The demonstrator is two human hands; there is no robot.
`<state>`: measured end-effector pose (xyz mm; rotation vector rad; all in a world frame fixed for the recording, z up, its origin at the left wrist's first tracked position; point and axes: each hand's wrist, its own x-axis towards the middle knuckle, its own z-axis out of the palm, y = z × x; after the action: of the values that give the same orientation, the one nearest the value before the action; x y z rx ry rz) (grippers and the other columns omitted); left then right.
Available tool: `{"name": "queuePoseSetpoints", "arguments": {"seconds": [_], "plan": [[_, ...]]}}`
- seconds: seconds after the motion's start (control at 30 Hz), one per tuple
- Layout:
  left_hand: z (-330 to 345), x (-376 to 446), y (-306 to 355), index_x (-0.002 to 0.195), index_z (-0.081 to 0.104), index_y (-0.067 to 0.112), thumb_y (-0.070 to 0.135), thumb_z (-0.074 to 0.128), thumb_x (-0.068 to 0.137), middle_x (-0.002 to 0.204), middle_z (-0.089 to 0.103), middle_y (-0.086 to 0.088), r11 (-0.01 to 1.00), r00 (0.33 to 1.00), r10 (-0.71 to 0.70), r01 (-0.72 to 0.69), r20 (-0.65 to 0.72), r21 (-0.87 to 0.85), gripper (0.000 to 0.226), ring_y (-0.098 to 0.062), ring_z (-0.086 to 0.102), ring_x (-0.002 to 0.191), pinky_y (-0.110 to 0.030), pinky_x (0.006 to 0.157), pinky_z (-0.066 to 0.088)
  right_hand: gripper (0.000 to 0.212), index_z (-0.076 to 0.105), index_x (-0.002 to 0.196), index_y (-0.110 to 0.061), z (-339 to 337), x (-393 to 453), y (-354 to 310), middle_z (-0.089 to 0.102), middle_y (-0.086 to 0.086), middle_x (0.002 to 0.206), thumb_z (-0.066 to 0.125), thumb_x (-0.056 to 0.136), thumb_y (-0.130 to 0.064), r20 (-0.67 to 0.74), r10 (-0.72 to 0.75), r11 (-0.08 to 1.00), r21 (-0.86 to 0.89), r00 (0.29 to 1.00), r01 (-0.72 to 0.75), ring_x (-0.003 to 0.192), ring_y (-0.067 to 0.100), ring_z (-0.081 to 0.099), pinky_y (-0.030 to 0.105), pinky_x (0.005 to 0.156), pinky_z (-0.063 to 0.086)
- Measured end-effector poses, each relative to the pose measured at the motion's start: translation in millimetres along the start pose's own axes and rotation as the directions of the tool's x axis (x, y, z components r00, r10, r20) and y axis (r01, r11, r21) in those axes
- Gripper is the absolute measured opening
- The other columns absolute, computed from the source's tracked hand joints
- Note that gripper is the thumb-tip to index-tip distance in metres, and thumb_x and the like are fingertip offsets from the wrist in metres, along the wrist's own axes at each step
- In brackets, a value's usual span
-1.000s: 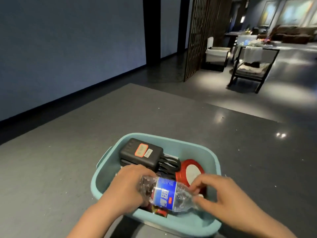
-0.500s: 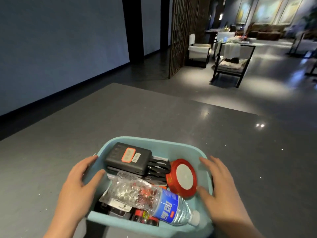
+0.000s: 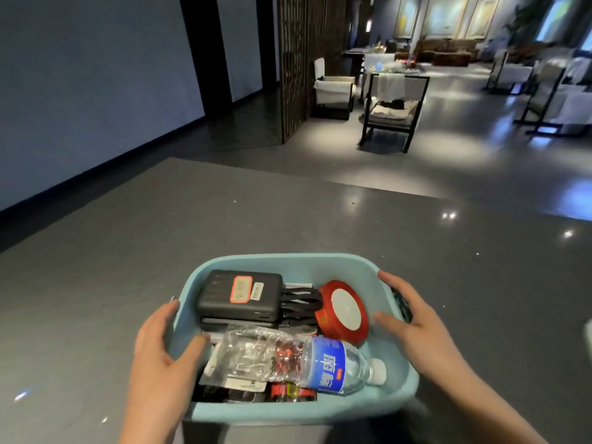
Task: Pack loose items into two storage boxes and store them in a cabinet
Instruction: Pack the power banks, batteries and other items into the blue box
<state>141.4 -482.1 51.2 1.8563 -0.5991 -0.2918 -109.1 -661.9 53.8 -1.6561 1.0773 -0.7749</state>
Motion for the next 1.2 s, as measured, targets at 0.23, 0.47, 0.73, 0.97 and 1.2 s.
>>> {"name": "queuePoseSetpoints", "arguments": {"seconds": [0.23,0.47,0.73,0.97,1.2], "plan": [[77.8,9.1,24.5,0.132,0.05,0.021,0.008,0.067,0.081,0.135,0.047,0.004,0.994,0.981,0.109,-0.112,0.158,0.009,0.055,-0.015,0.046,0.123,-0.036,0.106,0.035,0.054,0.052,0.128,-0.037,-65.3,-10.2,20.1,0.061,-0.015,0.115,0.069,0.084,-0.01,-0.191,0.058,0.997,-0.038,0.98,-0.066,0.101,0.0,0.058,0.014,0.071,0.042],[145.5,20.6,48.5,0.131,0.052,0.019,0.011,0.064,0.081,0.137,0.047,0.0,0.981,0.959,0.178,-0.189,0.219,0.032,0.052,-0.018,0.046,0.124,-0.032,0.099,0.034,0.055,0.052,0.128,-0.035,-110.5,3.7,40.4,0.061,-0.007,0.115,0.065,0.084,-0.005,-0.329,0.098,0.988,-0.079,0.939,-0.131,0.103,0.011,0.058,0.018,0.075,0.042],[188.0,29.1,67.0,0.131,0.052,0.015,0.014,0.063,0.081,0.139,0.047,-0.005,0.985,0.964,0.154,-0.166,0.216,0.041,0.05,-0.027,0.046,0.125,-0.042,0.104,0.034,0.053,0.051,0.135,-0.03,-135.3,28.3,37.4,0.059,-0.005,0.127,0.06,0.087,-0.009,-0.399,0.12,0.952,-0.212,0.909,-0.219,0.108,0.012,0.055,0.023,0.087,0.039],[186.7,-15.1,83.6,0.103,0.064,0.037,0.037,0.056,0.071,0.122,0.06,0.013,0.823,0.824,0.443,-0.53,0.353,0.205,0.032,-0.018,0.053,0.116,-0.042,0.11,0.023,0.058,0.041,0.136,-0.038,-122.4,-13.2,18.7,0.051,-0.024,0.117,0.066,0.085,-0.028,-0.349,0.036,0.915,-0.365,0.936,-0.171,0.105,-0.002,0.05,0.017,0.085,0.037],[232.7,-133.6,104.3,0.094,0.065,0.037,0.032,0.058,0.078,0.112,0.056,0.029,0.767,0.553,0.628,-0.56,0.548,-0.313,0.018,0.001,0.05,0.111,-0.033,0.094,0.042,0.025,0.061,0.118,-0.035,-171.7,-94.6,75.9,0.064,-0.02,0.115,0.056,0.095,-0.032,-0.526,0.085,0.952,-0.206,0.846,-0.224,0.104,-0.005,0.058,0.022,0.093,0.046]]}}
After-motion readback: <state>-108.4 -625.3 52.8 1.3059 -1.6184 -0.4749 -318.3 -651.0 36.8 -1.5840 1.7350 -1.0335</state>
